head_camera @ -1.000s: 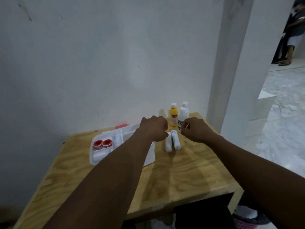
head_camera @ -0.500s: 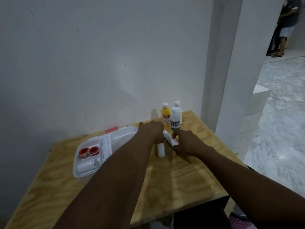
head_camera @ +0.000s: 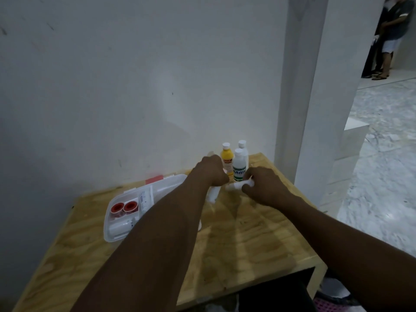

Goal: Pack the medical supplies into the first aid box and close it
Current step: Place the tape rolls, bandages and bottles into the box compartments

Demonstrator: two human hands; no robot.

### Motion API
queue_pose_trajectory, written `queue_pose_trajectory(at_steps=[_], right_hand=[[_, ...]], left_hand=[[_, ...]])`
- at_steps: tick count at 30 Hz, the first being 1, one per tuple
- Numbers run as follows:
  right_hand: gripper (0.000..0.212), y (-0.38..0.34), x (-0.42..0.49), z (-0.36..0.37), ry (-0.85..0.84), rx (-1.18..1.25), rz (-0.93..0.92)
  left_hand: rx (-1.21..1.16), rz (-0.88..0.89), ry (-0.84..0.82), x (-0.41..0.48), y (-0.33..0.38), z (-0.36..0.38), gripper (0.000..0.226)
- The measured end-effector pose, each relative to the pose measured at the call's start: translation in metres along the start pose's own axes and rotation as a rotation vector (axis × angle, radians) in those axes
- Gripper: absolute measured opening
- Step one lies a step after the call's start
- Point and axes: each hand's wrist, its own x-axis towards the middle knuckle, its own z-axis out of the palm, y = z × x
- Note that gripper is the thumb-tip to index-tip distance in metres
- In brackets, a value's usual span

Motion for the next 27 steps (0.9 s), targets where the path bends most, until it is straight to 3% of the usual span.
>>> queue_pose_trajectory(at_steps=[4, 8, 16, 20, 27], right_hand=[[0.027, -0.029, 0.017, -0.037, 0.183, 0.069, -0.079], [0.029, -0.077, 0.032, -0.063, 0.238, 0.130, -0.166], [0.033, -0.166, 0.006, -0.032, 0.063, 0.128, -0.301], [0.032, -0.176, -0.011, -0.004, -0.070, 0.060, -0.322], [0.025, -0.172, -0.028, 0.016, -0.141, -0.007, -0.354]], left_hand=[[-0.196, 0.012, 0.184, -0.020, -0.011, -0.051, 0.037], [-0.291, 0.009, 0.290, -0.050, -0.037, -0.105, 0.025], [-0.225, -0.048, 0.136, -0.115, -0.111, -0.122, 0.034], [-0.134, -0.050, 0.079, -0.131, -0.129, -0.100, 0.035], [-0.081, -0.008, 0.016, -0.136, -0.131, -0.076, 0.041]])
